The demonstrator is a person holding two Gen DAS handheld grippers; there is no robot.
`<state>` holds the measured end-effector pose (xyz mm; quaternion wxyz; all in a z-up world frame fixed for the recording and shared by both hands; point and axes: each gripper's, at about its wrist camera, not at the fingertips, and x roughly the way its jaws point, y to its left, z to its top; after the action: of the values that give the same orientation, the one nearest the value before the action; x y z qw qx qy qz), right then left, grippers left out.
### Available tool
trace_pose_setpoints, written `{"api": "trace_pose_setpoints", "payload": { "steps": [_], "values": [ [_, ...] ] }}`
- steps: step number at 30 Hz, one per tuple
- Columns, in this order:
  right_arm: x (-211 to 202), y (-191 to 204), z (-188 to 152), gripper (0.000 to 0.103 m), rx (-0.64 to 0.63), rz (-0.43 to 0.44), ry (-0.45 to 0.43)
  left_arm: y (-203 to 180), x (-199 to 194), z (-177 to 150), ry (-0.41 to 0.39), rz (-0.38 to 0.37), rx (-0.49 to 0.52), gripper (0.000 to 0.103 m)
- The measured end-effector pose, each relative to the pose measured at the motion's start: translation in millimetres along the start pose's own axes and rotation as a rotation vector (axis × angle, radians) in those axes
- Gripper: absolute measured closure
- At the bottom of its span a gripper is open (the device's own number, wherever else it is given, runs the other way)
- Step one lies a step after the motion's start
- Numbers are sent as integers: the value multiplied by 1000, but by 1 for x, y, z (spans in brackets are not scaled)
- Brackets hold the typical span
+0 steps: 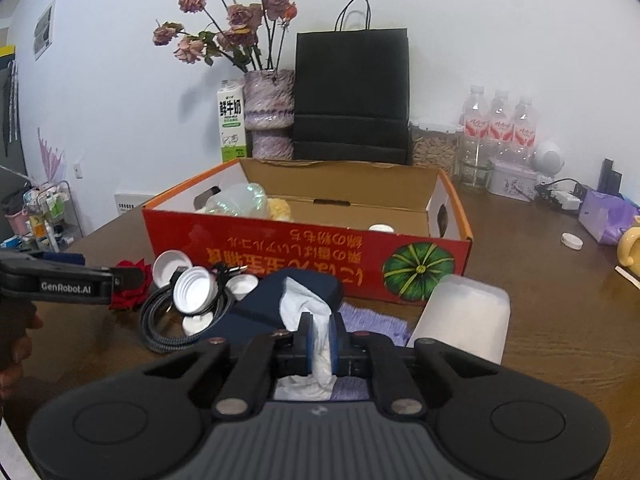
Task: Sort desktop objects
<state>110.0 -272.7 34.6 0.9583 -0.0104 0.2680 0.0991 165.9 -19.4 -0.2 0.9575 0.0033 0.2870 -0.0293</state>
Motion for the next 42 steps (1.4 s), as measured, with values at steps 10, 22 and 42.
{"api": "trace_pose_setpoints", "payload": {
  "steps": [10,22,42],
  "values": [
    [6,-1,5,96,-4,-7,-6,4,14,-2,47,-20,-17,42],
    [5,1,8,96,-6,-7,-20,5,6,0,29,-2,-7,64],
    [-10,4,27,96,-9,-11,-94,-10,-20,24,-72,-33,17,68]
  ]
}}
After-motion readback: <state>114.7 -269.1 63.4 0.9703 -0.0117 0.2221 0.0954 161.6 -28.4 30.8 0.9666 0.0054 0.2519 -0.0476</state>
